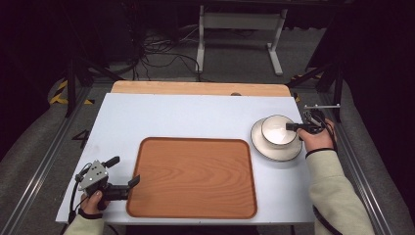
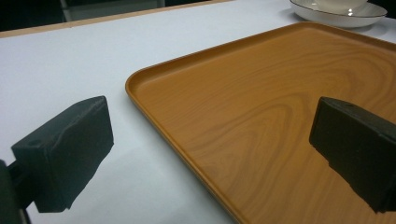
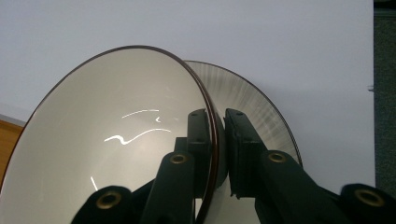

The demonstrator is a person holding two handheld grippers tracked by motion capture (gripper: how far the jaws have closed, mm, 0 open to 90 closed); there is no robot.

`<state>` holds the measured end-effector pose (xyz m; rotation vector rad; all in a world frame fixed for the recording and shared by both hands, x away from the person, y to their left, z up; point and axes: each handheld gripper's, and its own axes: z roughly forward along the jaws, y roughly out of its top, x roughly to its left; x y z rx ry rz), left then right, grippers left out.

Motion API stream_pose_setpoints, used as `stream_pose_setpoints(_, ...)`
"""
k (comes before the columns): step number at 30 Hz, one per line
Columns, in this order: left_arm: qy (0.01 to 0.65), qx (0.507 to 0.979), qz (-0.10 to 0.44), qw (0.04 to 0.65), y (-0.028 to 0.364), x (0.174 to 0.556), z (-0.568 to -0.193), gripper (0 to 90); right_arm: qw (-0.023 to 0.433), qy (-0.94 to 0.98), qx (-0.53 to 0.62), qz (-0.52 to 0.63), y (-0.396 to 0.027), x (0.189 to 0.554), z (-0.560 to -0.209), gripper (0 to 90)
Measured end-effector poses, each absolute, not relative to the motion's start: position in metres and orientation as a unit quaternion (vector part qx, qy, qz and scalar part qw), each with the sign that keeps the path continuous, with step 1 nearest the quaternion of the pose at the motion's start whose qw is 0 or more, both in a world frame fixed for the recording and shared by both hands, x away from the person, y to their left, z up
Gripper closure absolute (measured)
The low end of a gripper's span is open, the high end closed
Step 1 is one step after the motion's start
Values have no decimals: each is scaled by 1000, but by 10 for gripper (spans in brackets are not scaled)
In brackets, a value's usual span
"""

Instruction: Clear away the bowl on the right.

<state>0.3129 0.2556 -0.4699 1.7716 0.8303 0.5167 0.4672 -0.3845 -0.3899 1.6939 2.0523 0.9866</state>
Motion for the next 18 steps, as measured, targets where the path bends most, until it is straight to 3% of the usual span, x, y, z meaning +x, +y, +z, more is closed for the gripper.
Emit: stream_pose_setpoints(18,348,742,217,530,256,313,-470,5,150,711,589,354,-379,458,-360,807)
